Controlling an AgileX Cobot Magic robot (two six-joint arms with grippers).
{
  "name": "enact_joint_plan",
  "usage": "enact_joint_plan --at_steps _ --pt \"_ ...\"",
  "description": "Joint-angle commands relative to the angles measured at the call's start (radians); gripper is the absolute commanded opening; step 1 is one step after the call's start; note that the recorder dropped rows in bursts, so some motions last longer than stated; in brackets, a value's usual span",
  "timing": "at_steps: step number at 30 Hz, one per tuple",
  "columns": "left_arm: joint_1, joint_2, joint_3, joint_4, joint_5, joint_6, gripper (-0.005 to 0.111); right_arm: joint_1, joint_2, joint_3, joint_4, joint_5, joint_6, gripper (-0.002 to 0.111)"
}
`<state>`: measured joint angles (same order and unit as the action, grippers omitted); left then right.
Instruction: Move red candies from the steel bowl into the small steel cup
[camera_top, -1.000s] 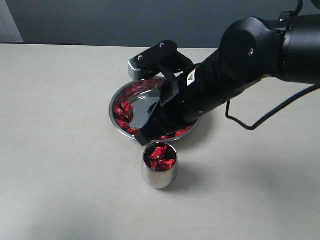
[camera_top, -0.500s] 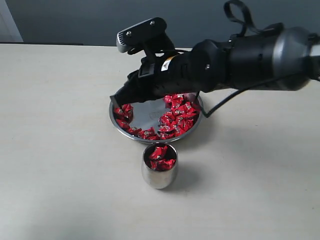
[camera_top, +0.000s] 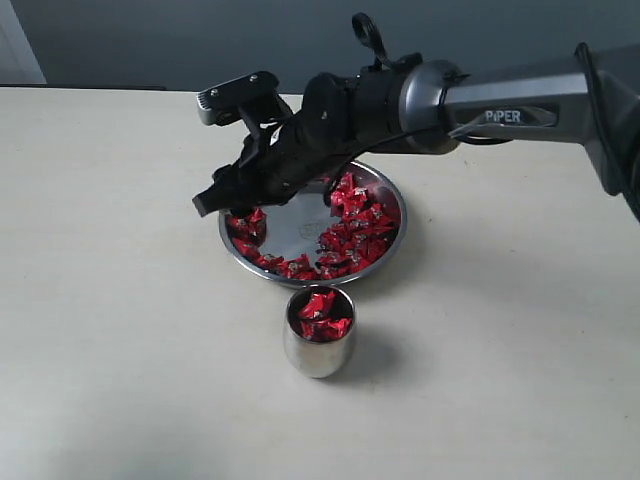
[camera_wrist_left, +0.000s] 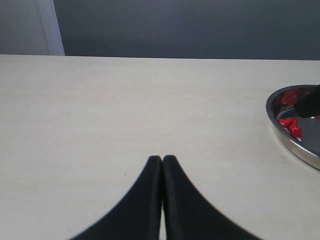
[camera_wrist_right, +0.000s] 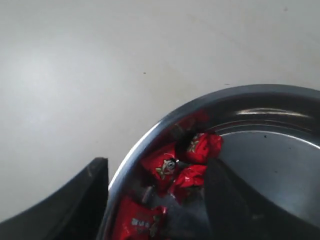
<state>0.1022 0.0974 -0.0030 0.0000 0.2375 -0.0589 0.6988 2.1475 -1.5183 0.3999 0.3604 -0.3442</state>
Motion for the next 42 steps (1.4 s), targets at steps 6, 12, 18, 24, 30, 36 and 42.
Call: enact_joint_plan --at_steps 6,12,18,24,30,36,42 --pt "-0.005 -0.005 0.003 0.000 -0.004 -0.002 0.000 -0.061 0.051 -0.014 -0.003 0.017 0.094 0.045" --pt "-0.005 -0.005 0.003 0.000 -0.004 -0.002 0.000 -0.063 0.071 -0.014 0.028 0.024 0.094 0.045" --pt "-0.005 -0.005 0.003 0.000 -0.004 -0.002 0.000 -0.063 0.090 -0.016 0.042 0.020 0.094 0.045" --pt "-0.005 -0.005 0.003 0.000 -0.004 -0.002 0.000 -0.060 0.114 -0.016 0.055 0.009 0.094 0.045" --pt "-0.005 -0.005 0.003 0.000 -0.004 -0.002 0.000 -0.060 0.119 -0.016 0.065 -0.016 0.094 0.045" --pt "-0.005 -0.005 0.003 0.000 -0.004 -0.002 0.000 -0.060 0.129 -0.016 0.065 -0.036 0.094 0.045" --pt "-0.005 -0.005 0.003 0.000 -0.004 -0.002 0.000 -0.060 0.148 -0.016 0.079 -0.039 0.094 0.045"
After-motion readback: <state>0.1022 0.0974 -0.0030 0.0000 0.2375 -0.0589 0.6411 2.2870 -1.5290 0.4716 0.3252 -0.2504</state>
